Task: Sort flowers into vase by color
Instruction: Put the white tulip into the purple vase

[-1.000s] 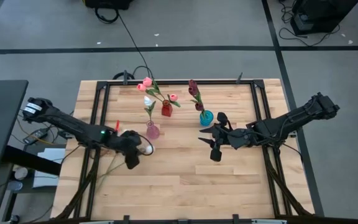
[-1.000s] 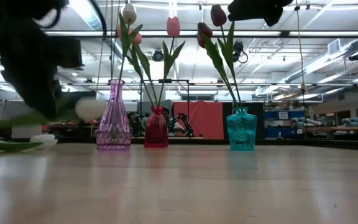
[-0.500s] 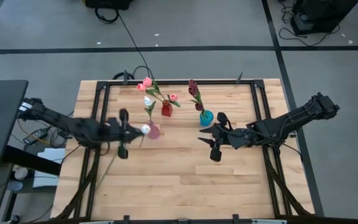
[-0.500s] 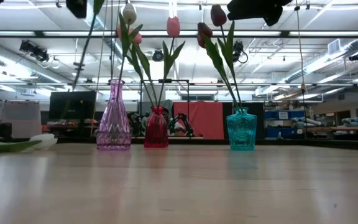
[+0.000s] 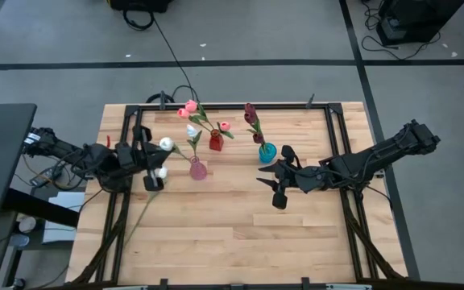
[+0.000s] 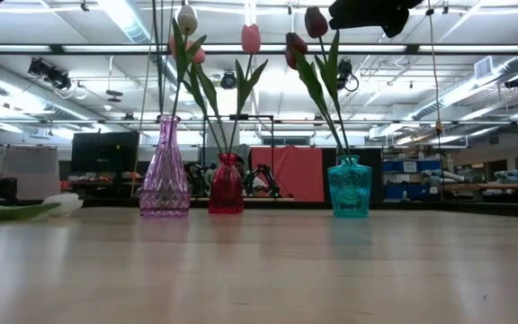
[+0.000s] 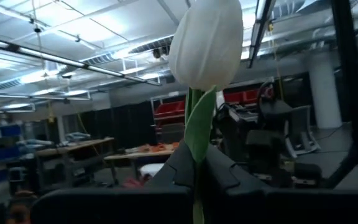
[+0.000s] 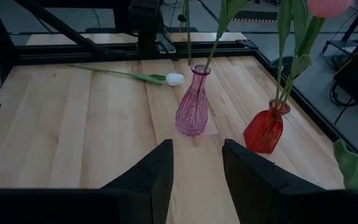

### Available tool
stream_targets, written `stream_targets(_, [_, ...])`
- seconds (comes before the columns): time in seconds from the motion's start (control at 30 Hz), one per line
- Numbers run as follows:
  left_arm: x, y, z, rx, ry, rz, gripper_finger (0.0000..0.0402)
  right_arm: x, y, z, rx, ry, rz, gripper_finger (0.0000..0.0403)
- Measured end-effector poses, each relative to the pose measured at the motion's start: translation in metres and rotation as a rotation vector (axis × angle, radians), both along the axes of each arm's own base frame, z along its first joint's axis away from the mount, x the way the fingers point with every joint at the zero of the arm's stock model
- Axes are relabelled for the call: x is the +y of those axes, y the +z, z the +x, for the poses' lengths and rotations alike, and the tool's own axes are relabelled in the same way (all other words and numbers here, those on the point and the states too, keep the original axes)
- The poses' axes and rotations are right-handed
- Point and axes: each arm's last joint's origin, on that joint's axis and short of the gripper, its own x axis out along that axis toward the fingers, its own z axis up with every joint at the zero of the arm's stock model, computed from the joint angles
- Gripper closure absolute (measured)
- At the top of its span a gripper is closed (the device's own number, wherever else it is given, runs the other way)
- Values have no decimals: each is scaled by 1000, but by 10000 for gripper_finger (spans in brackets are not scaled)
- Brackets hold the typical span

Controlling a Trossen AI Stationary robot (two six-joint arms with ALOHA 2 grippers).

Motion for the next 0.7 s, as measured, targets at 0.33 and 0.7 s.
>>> stream_targets(0.33, [6,1,1,-6,51,14,393,0,0,0,0,0,0,254])
stream_targets(0.7, [8,-15,24,97,77,6,393,0,0,0,0,3,0,254])
